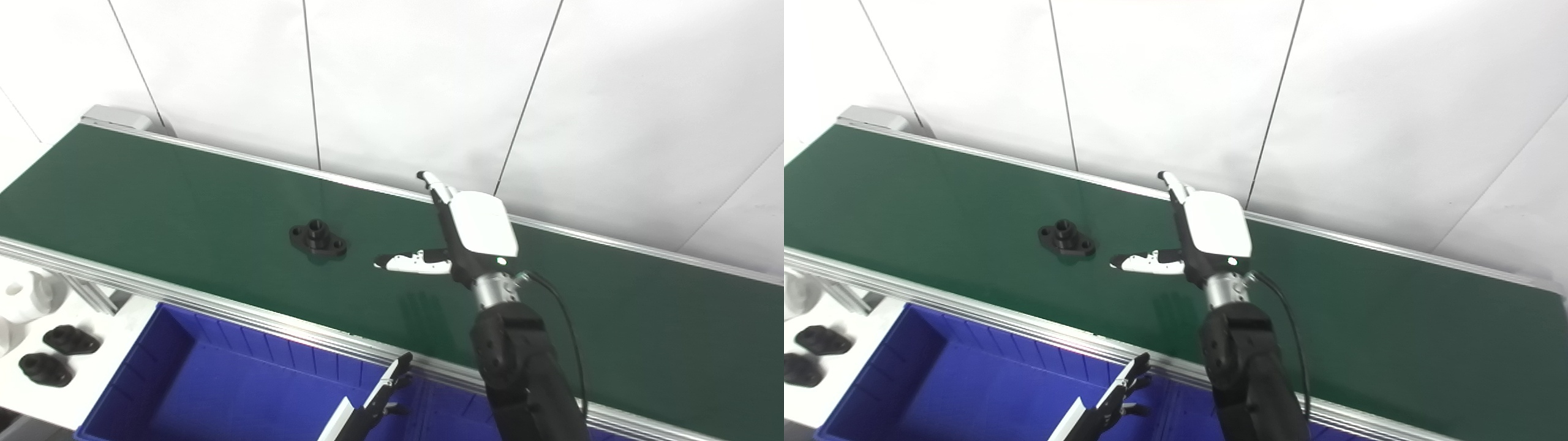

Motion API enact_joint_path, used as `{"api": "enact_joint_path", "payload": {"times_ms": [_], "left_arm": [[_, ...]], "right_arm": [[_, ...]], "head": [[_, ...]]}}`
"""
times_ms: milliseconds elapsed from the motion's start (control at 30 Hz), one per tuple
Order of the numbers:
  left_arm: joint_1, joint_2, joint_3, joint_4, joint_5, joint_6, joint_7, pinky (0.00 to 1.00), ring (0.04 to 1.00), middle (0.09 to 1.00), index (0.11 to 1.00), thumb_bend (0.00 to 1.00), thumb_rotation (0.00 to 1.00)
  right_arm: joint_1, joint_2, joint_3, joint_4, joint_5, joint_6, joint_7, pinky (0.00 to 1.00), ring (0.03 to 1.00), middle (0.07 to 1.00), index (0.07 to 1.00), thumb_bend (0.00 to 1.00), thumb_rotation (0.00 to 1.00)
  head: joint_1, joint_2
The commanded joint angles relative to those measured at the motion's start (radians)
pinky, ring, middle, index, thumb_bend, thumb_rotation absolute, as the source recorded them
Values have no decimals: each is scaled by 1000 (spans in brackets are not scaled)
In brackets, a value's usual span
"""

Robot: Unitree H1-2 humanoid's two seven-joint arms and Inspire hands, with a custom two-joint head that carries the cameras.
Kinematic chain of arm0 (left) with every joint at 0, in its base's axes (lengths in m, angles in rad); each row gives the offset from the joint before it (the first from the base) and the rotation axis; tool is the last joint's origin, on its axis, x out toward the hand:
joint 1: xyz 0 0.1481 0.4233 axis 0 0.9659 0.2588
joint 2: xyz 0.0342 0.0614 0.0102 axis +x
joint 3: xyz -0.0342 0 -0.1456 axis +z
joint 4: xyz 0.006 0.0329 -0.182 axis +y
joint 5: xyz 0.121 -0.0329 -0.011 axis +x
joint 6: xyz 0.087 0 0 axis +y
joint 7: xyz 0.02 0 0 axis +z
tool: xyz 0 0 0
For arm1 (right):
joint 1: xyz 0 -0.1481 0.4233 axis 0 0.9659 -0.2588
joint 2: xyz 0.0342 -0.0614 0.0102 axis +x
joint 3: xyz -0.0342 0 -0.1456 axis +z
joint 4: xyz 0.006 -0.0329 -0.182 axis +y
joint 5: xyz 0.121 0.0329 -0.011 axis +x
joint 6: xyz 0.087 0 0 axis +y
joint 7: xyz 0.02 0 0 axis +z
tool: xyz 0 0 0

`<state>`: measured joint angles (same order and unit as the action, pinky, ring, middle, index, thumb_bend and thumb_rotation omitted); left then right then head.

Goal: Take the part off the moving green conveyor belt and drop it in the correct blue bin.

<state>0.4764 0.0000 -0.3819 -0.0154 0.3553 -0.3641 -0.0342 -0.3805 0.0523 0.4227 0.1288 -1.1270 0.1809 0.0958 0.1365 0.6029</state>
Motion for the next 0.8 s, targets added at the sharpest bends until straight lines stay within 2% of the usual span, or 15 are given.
{"api": "enact_joint_path", "payload": {"times_ms": [0, 333, 633, 700, 767], "left_arm": [[5, -30, -30, -19, 22, -16, 15, 748, 932, 987, 1000, 911, 790], [14, -47, -72, -32, 52, -23, 24, 741, 926, 997, 1000, 875, 763], [37, -50, -100, -61, 71, -14, 26, 720, 916, 997, 1000, 886, 756], [44, -51, -106, -74, 80, -6, 28, 712, 912, 991, 993, 885, 759], [49, -50, -113, -81, 85, -2, 31, 710, 910, 986, 996, 885, 769]], "right_arm": [[-61, 11, 6, 14, 2, 16, -44, 662, 750, 812, 865, 973, 673], [-189, 20, 42, 188, 35, 30, -33, 661, 756, 806, 864, 978, 708], [-287, 54, 109, 376, 43, 50, -60, 652, 735, 786, 825, 981, 708], [-294, 57, 123, 393, 47, 58, -59, 635, 731, 785, 822, 982, 716], [-300, 63, 130, 414, 55, 67, -63, 578, 694, 770, 815, 982, 715]], "head": [[5, -1], [38, 12], [51, 28], [51, 30], [54, 34]]}}
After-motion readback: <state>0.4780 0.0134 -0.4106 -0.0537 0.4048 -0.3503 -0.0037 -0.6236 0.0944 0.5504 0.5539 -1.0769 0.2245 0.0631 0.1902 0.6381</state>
